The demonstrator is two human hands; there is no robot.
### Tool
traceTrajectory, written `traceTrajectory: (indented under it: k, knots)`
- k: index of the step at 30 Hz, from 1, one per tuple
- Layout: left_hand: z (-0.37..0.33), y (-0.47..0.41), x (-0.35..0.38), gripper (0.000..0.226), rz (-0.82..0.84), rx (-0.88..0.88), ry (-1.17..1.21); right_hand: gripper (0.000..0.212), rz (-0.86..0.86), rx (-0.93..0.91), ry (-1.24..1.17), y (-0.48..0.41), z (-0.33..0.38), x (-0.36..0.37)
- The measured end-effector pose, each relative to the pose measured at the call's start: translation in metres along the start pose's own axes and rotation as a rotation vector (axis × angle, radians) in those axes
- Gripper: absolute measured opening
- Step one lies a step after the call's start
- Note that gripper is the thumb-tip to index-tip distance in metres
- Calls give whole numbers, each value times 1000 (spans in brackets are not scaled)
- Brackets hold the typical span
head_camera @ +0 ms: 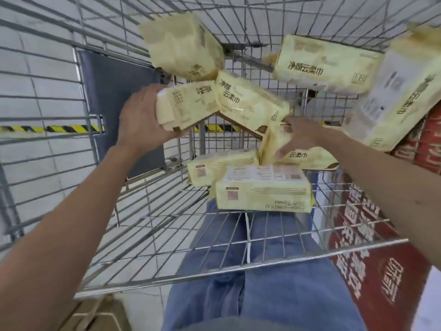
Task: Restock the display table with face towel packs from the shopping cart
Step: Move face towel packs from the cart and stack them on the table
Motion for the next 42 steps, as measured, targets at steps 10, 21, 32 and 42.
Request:
traceTrajectory:
  k: [10, 21, 32, 42]
  knots:
    - [17, 22, 3, 74, -43, -490, 493, 106, -312, -113, -19, 29, 2, -9]
    - [7, 118, 11, 47, -126, -733, 1253, 69, -966, -263, -805, 133, 20, -54]
    - [-21, 185, -12, 29, -10, -707, 1712, 94, -1169, -397, -1697, 228, 32, -23]
    - [-28, 223, -45, 19, 249, -389, 1751, 44, -1526, -652, -2037, 334, 56, 68]
Point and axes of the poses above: each hand's wrist, its own y-axis away from the middle knuckle, its own x-axis out of the palm, z = x × y, the point moved 7 cm from there along -y, towards the middle knuckle, and after that the axes turned 10 degrees about -x, right-handed, at the moved point
